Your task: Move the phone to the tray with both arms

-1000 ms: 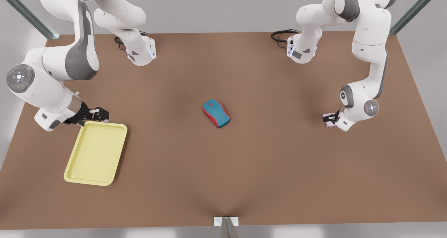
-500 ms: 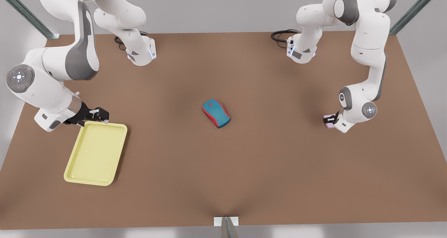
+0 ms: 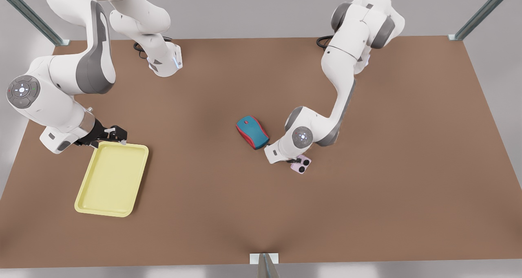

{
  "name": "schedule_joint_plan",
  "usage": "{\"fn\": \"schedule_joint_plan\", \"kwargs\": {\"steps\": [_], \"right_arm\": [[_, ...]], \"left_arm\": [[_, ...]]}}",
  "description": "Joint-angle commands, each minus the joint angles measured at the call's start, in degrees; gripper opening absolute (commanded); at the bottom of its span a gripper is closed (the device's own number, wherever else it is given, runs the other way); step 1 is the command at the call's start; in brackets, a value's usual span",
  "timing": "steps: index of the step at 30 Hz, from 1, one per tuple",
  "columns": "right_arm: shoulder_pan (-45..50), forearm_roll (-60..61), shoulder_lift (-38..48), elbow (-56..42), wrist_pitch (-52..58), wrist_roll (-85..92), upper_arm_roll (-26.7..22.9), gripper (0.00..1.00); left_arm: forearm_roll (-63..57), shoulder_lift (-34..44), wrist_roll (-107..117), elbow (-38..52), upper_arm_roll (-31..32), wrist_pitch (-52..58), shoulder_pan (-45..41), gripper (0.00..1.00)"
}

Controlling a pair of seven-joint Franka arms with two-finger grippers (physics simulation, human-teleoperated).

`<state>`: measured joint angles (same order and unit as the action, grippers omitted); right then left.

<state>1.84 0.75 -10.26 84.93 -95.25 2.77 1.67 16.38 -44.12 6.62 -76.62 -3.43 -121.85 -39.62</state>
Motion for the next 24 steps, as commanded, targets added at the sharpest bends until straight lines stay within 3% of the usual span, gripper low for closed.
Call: {"fn": "schedule_joint_plan", "kwargs": {"steps": [1,4,7,8,9,13,15,16,18,19,21,24], "right_arm": [[0.01,0.04,0.06,-0.03,0.07,0.05,0.0,1.0],[0.01,0.04,0.06,-0.03,0.16,0.05,0.0,1.0],[0.01,0.04,0.06,-0.03,0.07,0.05,0.0,1.0],[0.01,0.04,0.06,-0.03,0.07,0.05,0.0,1.0],[0.01,0.04,0.06,-0.03,0.07,0.05,0.0,1.0],[0.62,-0.04,-1.87,-2.48,-0.46,0.13,0.35,1.0],[0.8,2.77,-4.07,-3.81,-0.63,0.31,1.41,1.0],[3.25,0.66,-8.38,-5.47,-0.29,-0.04,4.22,1.0],[9.49,0.48,-8.9,-6.53,-0.1,0.13,4.31,1.0],[12.49,0.65,-14.78,-9.16,-1.95,-0.04,4.31,1.0],[17.32,0.48,-22.34,-9.43,-16.18,-1.44,4.48,1.0],[22.68,-2.68,-33.59,-16.9,-21.29,-11.28,4.31,1.0]], "left_arm": [[-5.13,-2.28,58.51,4.37,0.0,7.5,-2.22,0.57],[-5.13,-2.19,58.51,4.28,0.09,6.97,-1.16,0.62],[-5.04,-2.2,58.51,4.28,0.09,6.71,-0.99,0.85],[-5.04,-2.11,58.51,4.28,0.09,6.88,-0.72,1.0],[-4.08,-1.41,57.02,4.37,0.09,7.94,0.15,1.0],[-4.69,8.78,22.34,4.37,-1.22,31.56,12.97,1.0],[-11.29,16.26,-2.12,3.58,-11.41,40.9,15.1,1.0],[-11.37,18.8,-11.87,2.27,-13.0,41.42,18.51,1.0],[-11.9,21.62,-12.94,-0.11,-13.35,41.51,21.25,1.0],[-12.07,22.85,-14.61,-0.99,-14.85,41.6,21.42,1.0],[-15.85,28.21,-14.88,-6.26,-14.59,40.63,21.34,1.0],[-16.38,30.06,-14.7,-11.1,-14.85,37.03,21.34,1.0]]}}
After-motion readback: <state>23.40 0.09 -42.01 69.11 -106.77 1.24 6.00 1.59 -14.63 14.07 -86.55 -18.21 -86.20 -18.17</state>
